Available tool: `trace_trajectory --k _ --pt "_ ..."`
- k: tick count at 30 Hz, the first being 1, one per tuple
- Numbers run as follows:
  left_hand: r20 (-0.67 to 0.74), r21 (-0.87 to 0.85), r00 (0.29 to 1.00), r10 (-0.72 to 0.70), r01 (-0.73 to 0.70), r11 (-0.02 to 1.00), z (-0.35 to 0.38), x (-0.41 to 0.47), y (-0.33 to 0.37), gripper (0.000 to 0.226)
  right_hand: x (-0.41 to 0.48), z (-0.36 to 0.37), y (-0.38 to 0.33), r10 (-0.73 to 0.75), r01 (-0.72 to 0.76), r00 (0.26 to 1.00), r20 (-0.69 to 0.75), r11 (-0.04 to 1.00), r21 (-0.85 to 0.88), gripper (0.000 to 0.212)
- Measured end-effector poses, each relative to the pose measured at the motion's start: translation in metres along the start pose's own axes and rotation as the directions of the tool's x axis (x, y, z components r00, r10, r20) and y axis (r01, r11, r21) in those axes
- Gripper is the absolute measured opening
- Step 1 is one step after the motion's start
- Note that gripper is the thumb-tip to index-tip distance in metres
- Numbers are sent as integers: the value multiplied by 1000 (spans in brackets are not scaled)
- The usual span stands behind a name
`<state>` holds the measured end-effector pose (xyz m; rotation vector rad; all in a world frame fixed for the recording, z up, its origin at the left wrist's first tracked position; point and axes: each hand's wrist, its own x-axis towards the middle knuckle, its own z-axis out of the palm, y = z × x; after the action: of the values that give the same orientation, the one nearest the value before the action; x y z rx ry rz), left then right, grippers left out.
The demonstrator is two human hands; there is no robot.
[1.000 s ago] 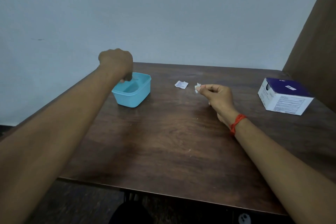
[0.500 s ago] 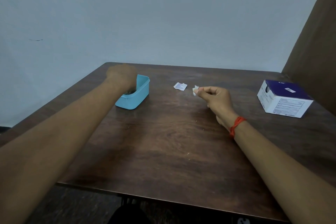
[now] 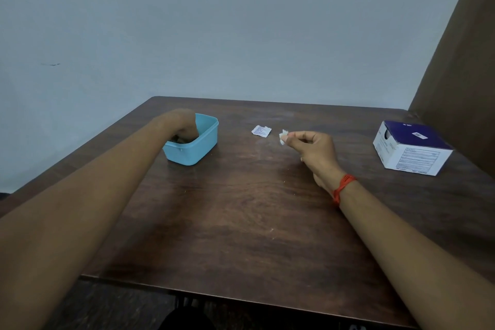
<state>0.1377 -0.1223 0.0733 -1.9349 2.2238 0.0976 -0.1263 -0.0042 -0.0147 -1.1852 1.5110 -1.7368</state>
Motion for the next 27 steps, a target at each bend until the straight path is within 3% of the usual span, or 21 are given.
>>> trace_trajectory --k 8,13,16,18,20,22,23,27 --pt "-174 -75 985 8 -21 997 -3 -4 -2 14 0 0 -1 8 -8 1000 1 1000 -5 10" --pt "-461 -126 887 -36 -25 992 -33 -20 -4 4 0 -2 -1 10 -10 1000 -11 1000 -12 10" --pt "-586 -249 810 -3 -177 952 -53 -37 3 10 -1 -2 -2 4 -4 1000 -21 1000 17 10" --pt "-599 -421 799 55 -373 827 -57 -50 18 10 -3 -1 -4 -2 2 1000 -17 999 34 10" --pt "-544 -652 835 87 -485 583 -49 -60 39 10 -4 0 -7 2 -1 1000 -3 998 57 10" --pt "-408 -842 905 120 -424 334 -28 -61 57 12 -5 1 -8 13 -14 1000 13 997 80 11" --pt "-341 -894 928 148 -369 255 -14 -61 66 13 -6 1 -8 21 -23 1000 18 996 86 11" --pt "-168 -971 957 235 -202 128 37 -51 91 16 -7 -2 -8 69 -69 998 -4 995 72 11"
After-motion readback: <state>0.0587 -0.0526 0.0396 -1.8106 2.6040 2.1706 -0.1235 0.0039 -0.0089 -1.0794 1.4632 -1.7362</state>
